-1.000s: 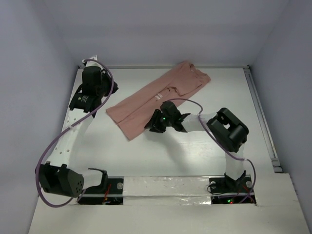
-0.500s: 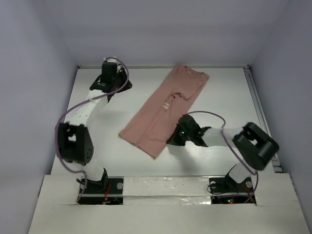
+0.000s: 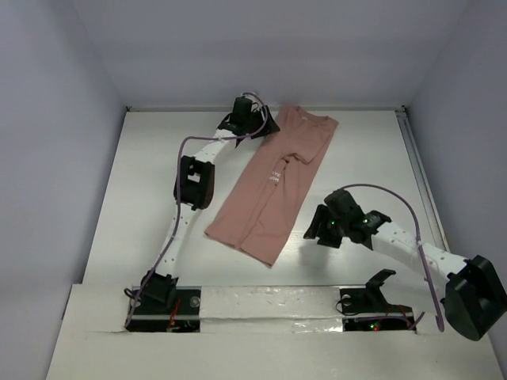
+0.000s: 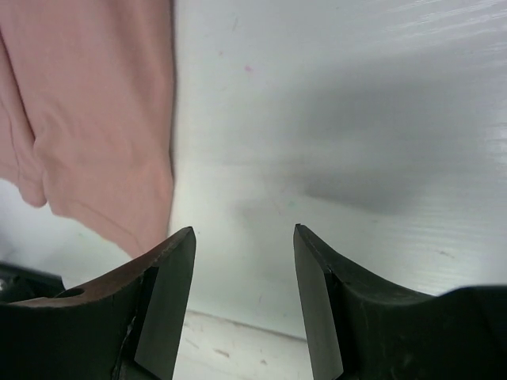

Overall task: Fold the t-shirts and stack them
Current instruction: Fold the tshirt

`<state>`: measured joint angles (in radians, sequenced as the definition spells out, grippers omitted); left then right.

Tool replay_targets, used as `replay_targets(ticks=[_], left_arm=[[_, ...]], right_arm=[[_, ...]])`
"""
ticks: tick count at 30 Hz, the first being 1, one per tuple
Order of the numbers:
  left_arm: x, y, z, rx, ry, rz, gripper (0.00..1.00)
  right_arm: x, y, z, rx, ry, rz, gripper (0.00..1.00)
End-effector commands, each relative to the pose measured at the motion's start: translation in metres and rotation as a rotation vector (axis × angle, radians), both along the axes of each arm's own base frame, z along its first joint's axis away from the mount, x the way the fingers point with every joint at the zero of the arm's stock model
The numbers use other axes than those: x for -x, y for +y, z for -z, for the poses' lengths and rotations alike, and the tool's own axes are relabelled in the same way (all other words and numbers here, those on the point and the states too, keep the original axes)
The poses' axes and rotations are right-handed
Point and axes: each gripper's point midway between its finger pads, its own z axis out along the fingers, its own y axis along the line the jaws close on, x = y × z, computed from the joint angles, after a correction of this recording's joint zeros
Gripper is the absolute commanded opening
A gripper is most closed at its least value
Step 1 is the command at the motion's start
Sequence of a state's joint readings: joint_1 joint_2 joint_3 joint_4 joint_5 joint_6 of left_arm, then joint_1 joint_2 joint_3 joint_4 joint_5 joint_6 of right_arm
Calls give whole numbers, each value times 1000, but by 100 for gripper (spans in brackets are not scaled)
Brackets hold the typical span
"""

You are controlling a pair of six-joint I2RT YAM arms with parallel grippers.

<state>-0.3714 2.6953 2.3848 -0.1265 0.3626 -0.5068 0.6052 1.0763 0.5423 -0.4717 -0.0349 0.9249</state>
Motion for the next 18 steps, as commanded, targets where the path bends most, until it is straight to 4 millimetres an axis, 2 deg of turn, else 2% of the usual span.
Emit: replay_targets(ticks=[1, 3, 4, 5, 6, 7, 8, 9, 10, 11, 12, 13, 14, 15, 16, 17, 18], left_arm=[[-13, -21, -33, 212, -27, 14, 55], [-12, -26, -21, 241, 4, 20, 55], [-12, -30, -5, 260, 26, 30, 54], [-10, -40, -12, 283, 20, 47, 52], [-12, -39, -7, 285, 30, 28, 41], [-11, -44, -11, 291, 21, 19, 34], [-11, -42, -3, 291, 36, 3, 26], [-15, -39, -5, 291, 28, -32, 11], [-21, -31, -13, 299, 25, -67, 5], [-26, -19, -10, 298, 32, -100, 1], [-32, -9, -15, 297, 20, -134, 0], [-41, 9, -35, 300, -12, -173, 0], [-41, 21, -25, 275, 1, -201, 0], [-45, 33, -30, 265, -14, -234, 0], [-48, 44, -49, 267, -45, -254, 0], [-48, 62, -37, 243, -26, -285, 0], [-49, 73, -38, 229, -32, -310, 0]], right_arm=[[-7, -4, -24, 51, -42, -51, 58], [-13, -3, -26, 66, -62, -56, 58], [-16, -4, -27, 78, -69, -51, 58], [-20, -2, -30, 75, -78, -54, 58], [-21, 0, -30, 73, -80, -60, 58], [-22, 2, -29, 69, -76, -65, 57], [-23, 4, -29, 62, -78, -69, 57], [-25, 5, -29, 57, -83, -67, 57], [-25, 5, -29, 55, -87, -67, 57], [-25, 5, -29, 56, -87, -68, 57], [-23, 4, -26, 59, -81, -70, 57], [-18, 7, -26, 43, -67, -90, 58], [-16, 7, -25, 39, -61, -95, 59], [-12, 6, -19, 36, -47, -103, 60], [-7, 11, -18, 12, -31, -125, 66], [-4, 12, -14, 5, -16, -132, 68], [-4, 15, -12, -13, -16, -138, 69]])
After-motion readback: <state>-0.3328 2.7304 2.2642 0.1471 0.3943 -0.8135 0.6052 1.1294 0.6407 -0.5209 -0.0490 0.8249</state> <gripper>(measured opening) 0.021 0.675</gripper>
